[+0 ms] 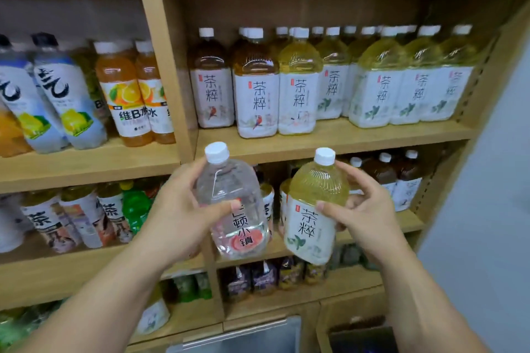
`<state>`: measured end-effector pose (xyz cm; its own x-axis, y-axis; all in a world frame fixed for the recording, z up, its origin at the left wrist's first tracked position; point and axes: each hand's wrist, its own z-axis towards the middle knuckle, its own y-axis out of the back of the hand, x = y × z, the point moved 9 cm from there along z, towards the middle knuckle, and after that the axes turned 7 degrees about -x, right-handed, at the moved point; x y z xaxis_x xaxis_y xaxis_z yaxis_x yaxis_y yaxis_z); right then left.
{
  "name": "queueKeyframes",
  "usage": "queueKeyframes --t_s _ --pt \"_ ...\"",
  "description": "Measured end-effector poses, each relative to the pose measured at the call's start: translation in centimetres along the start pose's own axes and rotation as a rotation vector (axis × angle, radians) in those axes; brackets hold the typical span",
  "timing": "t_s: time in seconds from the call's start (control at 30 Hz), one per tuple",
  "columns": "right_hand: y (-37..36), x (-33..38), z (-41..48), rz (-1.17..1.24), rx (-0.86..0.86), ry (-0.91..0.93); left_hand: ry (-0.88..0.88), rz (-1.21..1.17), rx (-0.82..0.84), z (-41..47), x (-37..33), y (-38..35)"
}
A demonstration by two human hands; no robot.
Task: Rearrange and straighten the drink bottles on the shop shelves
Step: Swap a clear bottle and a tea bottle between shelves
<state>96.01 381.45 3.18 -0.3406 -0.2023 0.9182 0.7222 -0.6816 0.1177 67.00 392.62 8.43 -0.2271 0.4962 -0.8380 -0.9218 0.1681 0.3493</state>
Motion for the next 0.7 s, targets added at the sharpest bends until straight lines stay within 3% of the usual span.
queueKeyframes --t_s 0.13,0.37,0.7 --pt "2.8 5.4 3.8 0.024 -0.113 0.094 -0.113 -0.042 0.004 3.6 -4.4 0.1" --pt "6.4 12.5 10.1 -0.06 -0.207 0.241 -0.31 0.107 -0.158 9.7 -10.0 2.5" --pt "3.9 10.0 18.6 0.027 -0.117 0.238 -0.222 0.346 -0.337 13.2 -7.8 2.1"
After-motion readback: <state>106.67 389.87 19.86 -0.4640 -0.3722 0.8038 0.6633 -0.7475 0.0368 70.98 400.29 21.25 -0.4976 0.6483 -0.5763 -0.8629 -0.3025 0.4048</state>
